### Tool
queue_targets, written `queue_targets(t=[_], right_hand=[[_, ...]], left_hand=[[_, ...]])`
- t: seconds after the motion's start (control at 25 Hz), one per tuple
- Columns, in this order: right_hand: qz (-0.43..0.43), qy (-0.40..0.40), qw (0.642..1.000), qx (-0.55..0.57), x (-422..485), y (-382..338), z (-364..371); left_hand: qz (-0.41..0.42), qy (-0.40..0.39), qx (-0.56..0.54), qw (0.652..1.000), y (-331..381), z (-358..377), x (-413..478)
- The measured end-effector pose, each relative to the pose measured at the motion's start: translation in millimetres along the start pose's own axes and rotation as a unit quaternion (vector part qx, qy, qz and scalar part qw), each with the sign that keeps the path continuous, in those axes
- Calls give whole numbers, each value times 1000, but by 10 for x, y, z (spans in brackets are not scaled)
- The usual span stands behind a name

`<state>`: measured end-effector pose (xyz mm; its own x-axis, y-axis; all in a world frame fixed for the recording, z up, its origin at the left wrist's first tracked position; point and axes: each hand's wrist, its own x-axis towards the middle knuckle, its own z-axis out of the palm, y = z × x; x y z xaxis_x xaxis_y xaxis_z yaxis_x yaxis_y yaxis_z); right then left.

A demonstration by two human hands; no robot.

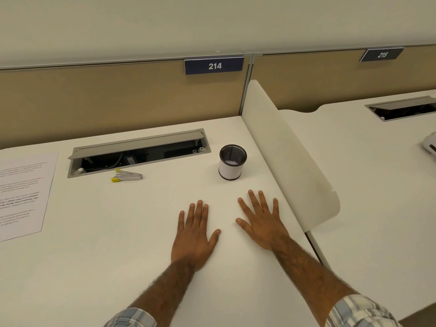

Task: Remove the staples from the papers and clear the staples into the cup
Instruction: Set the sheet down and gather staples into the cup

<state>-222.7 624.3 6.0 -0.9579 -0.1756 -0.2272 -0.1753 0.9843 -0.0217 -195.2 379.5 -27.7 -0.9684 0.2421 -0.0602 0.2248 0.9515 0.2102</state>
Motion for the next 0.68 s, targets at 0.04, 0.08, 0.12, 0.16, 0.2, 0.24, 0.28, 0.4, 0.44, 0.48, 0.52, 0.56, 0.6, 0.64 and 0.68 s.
queue_targets(t=[0.04,0.08,0.12,0.16,0.2,0.24,0.28,0.4,0.44,0.48,0.52,0.56,0.6,0.64,0.68], right_hand=[[-13,0,1000,-8,-49,-28,24],[-26,3,1000,-15,-100,-65,52],[-36,7,999,-17,-151,-103,77],[-46,11,999,-13,-193,-134,93],[-51,10,999,-5,-230,-155,90],[-48,7,999,7,-264,-161,91],[-34,8,999,24,-306,-164,87],[53,37,996,60,-486,-223,171],[76,49,995,51,-565,-272,220],[90,56,994,40,-627,-331,272],[99,56,993,35,-661,-394,317],[104,52,993,35,-659,-462,347],[107,51,992,35,-626,-526,357],[106,54,992,35,-575,-577,356],[105,58,992,36,-517,-615,344]], left_hand=[[-1,-4,-1,1000,4,-8,0],[-1,-7,-1,1000,1,-6,2],[0,-4,0,1000,2,-14,2],[1,0,2,1000,1,-22,2],[2,-1,4,1000,0,-22,1],[1,-2,4,1000,-1,-19,0],[0,-2,2,1000,-2,-13,-2],[0,9,-1,1000,-6,2,-3],[0,6,-1,1000,-6,-1,-1],[1,2,0,1000,-5,2,1],[1,1,2,1000,-5,10,0],[0,3,3,1000,-8,14,-2],[-2,3,0,1000,-11,5,-5],[-4,2,-2,1000,-10,1,-5],[-5,-1,-1,1000,-6,1,-2]])
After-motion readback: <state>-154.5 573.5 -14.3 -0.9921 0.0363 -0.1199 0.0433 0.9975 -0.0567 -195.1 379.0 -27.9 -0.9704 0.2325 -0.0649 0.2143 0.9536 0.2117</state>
